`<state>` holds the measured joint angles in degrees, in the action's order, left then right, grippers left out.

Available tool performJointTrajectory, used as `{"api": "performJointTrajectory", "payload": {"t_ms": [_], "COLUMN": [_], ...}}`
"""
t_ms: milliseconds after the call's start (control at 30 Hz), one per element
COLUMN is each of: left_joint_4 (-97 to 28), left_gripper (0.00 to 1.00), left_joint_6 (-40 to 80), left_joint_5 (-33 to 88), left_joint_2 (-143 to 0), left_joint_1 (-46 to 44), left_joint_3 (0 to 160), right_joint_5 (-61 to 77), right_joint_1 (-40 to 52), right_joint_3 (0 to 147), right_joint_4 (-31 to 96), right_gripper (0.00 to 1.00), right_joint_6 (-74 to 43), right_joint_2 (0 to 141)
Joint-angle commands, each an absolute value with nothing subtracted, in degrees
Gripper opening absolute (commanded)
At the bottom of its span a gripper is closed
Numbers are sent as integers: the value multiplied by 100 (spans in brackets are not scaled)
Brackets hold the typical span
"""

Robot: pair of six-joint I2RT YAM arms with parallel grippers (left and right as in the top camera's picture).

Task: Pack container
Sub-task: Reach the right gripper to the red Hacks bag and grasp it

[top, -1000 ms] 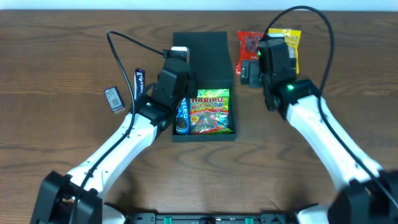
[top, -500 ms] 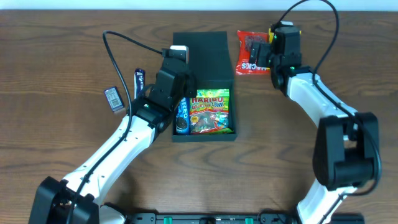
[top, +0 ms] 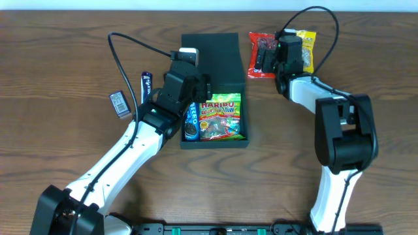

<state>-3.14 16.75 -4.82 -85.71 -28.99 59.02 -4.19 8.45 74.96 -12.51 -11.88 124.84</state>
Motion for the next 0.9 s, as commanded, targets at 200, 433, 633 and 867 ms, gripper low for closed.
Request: {"api": "performJointTrajectory", "payload": {"t_ms": [200, 433, 633, 867], "left_joint_4": [-311, -311, -301, -473], "left_gripper": [95, 95, 95, 95], "left_joint_6": [1673, 1673, 1516, 1323], "left_joint_5": [-438, -440, -493, -843], "left_joint_2": [-8460, -8460, -8313, -7682], "left_joint_1": [-2886, -2886, -2884, -2884], "left_joint_3": [6023, 6023, 6023, 6023], "right_joint_5": [-405, -425, -421, -401], "right_joint_1": [952, 1022, 1022, 1020], "right_joint_3": [7572, 7575, 7577, 7577], "right_joint_4": [-1441, -1459, -1455, -1431], "right_gripper": [91, 53, 18, 1], "right_joint_6": [-1125, -1129, -1221, -1214], "right_joint_2": [12779, 12951, 12879, 12317]}}
